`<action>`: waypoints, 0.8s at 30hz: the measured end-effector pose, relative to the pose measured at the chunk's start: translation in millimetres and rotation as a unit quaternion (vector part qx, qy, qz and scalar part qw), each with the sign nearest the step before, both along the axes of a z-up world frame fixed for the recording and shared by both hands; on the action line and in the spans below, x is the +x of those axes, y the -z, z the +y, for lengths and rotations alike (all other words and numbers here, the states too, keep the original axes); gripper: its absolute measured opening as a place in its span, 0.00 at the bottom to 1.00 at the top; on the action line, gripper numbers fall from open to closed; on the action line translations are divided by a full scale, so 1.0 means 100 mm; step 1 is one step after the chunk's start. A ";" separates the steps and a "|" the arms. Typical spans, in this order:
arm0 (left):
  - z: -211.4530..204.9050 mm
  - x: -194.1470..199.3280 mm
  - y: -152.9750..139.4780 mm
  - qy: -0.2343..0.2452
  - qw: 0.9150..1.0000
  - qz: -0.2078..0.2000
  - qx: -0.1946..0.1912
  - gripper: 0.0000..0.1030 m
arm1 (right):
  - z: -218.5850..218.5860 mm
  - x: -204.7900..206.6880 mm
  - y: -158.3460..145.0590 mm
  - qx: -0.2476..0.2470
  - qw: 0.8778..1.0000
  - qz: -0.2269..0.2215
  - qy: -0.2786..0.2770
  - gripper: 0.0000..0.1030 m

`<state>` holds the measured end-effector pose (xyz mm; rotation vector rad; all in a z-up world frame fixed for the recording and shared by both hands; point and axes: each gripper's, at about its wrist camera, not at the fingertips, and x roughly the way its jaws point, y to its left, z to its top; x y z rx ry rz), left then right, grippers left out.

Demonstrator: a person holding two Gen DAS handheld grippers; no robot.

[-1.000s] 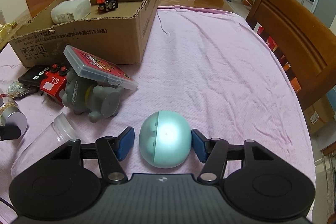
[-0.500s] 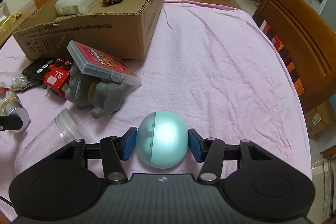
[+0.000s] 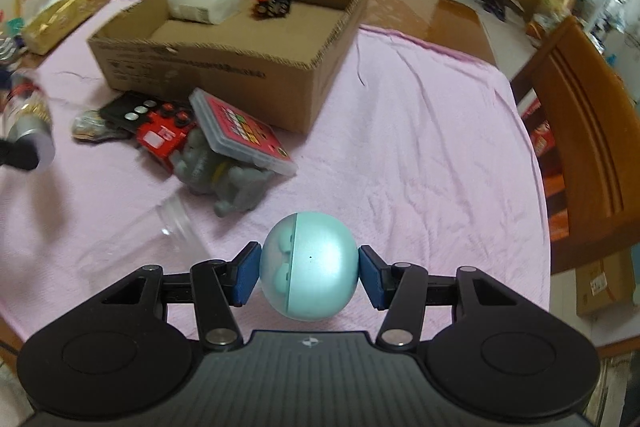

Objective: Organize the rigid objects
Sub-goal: 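Lower the capsule bottle into the cardboard box with the left tool while the right drops the teal case in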

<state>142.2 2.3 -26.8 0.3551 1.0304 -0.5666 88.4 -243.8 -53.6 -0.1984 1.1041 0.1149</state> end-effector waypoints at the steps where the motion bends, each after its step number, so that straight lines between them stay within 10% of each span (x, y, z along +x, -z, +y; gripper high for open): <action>1: 0.00 0.01 -0.05 0.001 1.000 -0.003 -0.001 0.90 | 0.01 0.00 -0.05 0.002 1.000 0.000 -0.007 0.56; 24: -0.07 0.67 -0.46 -0.075 0.992 -0.071 -0.073 0.90 | 0.47 0.68 -0.79 0.048 0.993 -0.077 -0.080 0.56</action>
